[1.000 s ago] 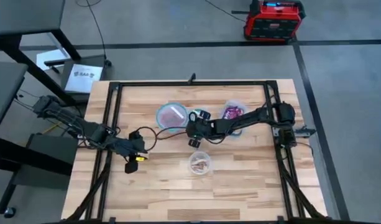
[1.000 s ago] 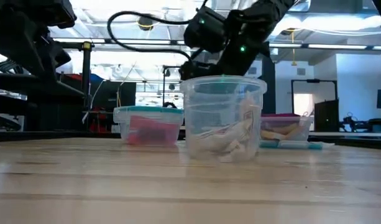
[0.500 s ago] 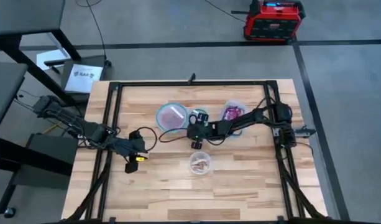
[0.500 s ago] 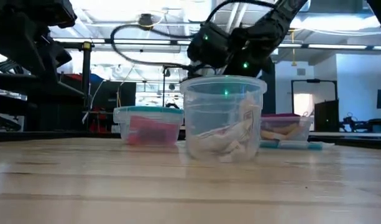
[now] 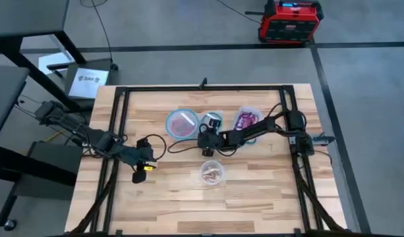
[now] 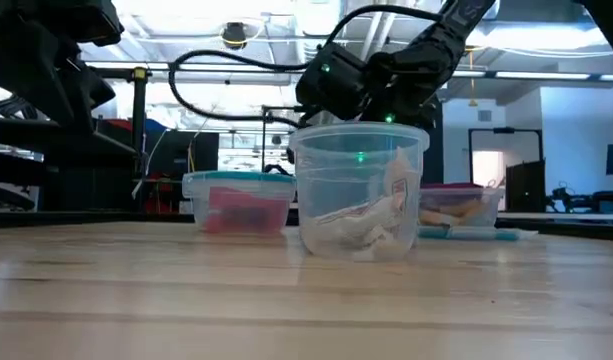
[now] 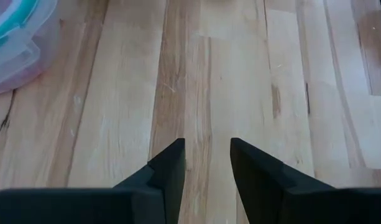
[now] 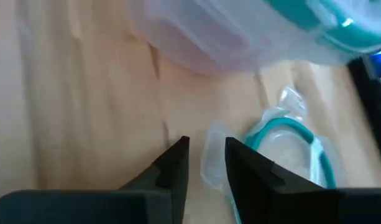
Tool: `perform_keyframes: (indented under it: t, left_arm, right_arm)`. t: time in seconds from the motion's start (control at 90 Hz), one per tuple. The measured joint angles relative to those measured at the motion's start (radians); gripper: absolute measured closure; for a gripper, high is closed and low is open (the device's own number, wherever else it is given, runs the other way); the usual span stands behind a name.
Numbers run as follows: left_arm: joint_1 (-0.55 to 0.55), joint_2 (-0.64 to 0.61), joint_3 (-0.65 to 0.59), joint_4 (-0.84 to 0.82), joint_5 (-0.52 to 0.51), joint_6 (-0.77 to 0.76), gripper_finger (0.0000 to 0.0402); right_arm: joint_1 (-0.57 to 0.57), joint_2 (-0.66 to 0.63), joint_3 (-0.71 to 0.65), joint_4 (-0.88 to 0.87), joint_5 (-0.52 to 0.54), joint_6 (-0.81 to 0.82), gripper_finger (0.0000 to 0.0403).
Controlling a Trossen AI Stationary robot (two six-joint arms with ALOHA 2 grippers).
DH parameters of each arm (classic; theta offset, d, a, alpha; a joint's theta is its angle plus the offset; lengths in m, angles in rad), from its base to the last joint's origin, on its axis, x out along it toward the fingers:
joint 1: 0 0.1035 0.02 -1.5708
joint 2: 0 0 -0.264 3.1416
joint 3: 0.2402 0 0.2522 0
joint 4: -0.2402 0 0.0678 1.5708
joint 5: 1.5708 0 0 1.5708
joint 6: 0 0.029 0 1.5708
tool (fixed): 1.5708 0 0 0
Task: Sort candy
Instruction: Close the center transparent bin with the lid
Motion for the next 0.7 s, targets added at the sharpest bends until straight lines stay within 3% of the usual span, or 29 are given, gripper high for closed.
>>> perform_keyframes:
  t: [0.167, 0.367, 0.533, 0.7]
  left_arm:
    - [0.0, 0.0, 0.0, 0.001, 0.0, 0.003, 0.0289]
    - [0.0, 0.0, 0.0, 0.001, 0.0, 0.002, 0.0289]
    - [0.0, 0.0, 0.0, 0.001, 0.0, 0.002, 0.0289]
    - [0.0, 0.0, 0.0, 0.001, 0.0, 0.002, 0.0289]
  right_arm:
    - [0.001, -0.001, 0.0, -0.023, 0.043, 0.003, 0.0326]
    - [-0.017, -0.002, 0.018, -0.118, 0.058, 0.043, 0.0394]
    - [-0.024, 0.002, 0.05, -0.15, 0.057, 0.04, 0.04]
    - [0.009, -0.034, 0.155, -0.309, -0.005, 0.061, 0.0403]
